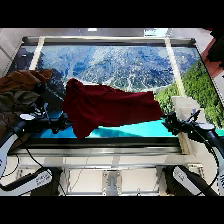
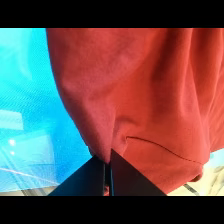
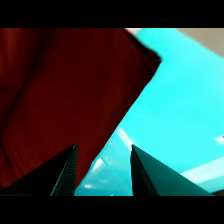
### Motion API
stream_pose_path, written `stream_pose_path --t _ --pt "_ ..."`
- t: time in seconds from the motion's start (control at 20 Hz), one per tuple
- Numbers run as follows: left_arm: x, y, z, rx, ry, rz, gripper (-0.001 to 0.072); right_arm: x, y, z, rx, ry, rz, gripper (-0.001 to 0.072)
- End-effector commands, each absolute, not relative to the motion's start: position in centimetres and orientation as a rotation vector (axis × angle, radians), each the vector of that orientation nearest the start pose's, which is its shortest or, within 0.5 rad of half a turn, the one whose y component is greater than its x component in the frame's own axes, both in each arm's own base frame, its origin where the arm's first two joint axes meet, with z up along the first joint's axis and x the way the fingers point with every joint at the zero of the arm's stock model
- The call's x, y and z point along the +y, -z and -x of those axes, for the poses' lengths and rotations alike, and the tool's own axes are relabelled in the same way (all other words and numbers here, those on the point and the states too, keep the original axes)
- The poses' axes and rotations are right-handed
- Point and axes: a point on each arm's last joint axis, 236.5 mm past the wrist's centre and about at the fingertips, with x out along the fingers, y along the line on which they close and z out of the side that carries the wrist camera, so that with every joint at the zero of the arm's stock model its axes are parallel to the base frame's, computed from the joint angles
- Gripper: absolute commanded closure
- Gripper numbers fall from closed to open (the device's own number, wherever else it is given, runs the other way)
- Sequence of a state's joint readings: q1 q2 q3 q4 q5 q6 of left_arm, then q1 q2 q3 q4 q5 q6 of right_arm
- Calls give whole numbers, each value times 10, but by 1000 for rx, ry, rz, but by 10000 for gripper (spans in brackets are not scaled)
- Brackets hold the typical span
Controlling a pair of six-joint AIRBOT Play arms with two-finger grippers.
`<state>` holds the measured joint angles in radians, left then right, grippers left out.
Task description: Fold the shirts.
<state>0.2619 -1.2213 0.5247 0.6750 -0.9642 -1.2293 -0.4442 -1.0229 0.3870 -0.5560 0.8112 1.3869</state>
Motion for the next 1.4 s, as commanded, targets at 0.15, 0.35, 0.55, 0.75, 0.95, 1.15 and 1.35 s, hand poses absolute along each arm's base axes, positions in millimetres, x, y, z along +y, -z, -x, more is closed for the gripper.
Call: stream_pose_path --t 0.15,0.35,0.55,0.75,0.95,1.15,1.35 --pt "-80 95 -289 1338 186 895 693 7 102 -317 990 257 -1238 321" --pt "-80 95 -289 1337 186 894 693 -3 110 -328 934 322 -1244 324" --pt "-80 96 -290 1335 185 893 693 0 122 -331 940 325 -1279 326" --pt "-79 95 -290 1332 189 886 693 -1 114 -343 897 271 -1246 646" --pt "-82 78 -309 1253 268 845 693 10 74 -373 858 86 -1160 683" --pt "-86 -15 -357 1090 467 706 694 46 -44 -404 713 -368 -802 686" --pt "-69 -175 -376 755 534 462 694 21 -176 -380 535 -304 -364 686"
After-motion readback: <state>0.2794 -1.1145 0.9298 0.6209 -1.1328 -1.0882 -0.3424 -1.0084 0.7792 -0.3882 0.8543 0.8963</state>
